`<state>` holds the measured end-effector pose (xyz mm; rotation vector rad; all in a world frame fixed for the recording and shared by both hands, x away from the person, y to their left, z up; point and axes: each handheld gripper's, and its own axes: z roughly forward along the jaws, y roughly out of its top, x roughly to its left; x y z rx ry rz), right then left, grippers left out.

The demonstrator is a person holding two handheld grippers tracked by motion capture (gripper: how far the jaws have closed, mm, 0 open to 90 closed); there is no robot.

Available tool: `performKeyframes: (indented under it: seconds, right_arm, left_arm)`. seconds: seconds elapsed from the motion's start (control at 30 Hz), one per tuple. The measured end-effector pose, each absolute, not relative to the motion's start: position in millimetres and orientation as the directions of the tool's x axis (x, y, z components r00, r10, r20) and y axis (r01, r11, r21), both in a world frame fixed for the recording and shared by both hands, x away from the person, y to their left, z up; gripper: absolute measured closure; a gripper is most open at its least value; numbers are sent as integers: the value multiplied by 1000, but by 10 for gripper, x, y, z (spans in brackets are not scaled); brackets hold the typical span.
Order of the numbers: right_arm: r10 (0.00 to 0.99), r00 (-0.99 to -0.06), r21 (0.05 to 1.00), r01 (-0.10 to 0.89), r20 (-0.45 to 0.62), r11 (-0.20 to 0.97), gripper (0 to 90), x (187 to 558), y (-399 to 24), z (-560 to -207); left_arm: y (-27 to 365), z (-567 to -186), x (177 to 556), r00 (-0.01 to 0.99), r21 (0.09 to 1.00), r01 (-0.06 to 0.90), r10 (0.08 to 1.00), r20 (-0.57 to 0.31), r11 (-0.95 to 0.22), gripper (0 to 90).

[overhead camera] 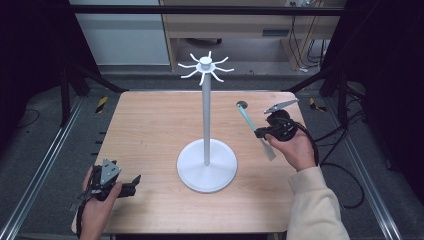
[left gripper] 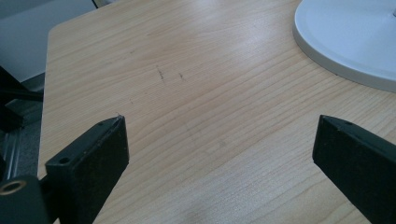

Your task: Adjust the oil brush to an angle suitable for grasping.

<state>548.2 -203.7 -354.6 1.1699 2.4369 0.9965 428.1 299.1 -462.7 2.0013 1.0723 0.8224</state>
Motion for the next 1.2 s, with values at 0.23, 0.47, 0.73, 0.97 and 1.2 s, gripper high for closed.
performKeyframes:
  seconds: [0.23, 0.47, 0.73, 0.97, 1.2]
  right_arm:
    - [778, -621, 733, 572, 95, 367, 822, 5477, -2060, -3570]
    - [778, -622, 765, 543, 90, 345, 823, 5408, -2077, -3586]
    - [797, -596, 828, 494, 100, 265, 822, 5283, -2073, -3573]
    - [791, -602, 864, 453, 112, 222, 822, 5222, -2086, -3491]
    - [784, -610, 878, 430, 113, 209, 822, 5170, -2092, -3404]
  left_arm:
    - [2991, -4624, 4276, 451, 816, 416, 870, 198, -401, 32]
    - [2986, -4620, 4280, 449, 819, 413, 872, 198, -399, 32]
    - [3001, -4611, 4277, 452, 820, 412, 871, 194, -397, 32]
    - [2991, -4615, 4281, 452, 822, 412, 871, 192, -394, 32]
    - [2999, -4614, 4280, 452, 818, 414, 870, 195, -398, 32]
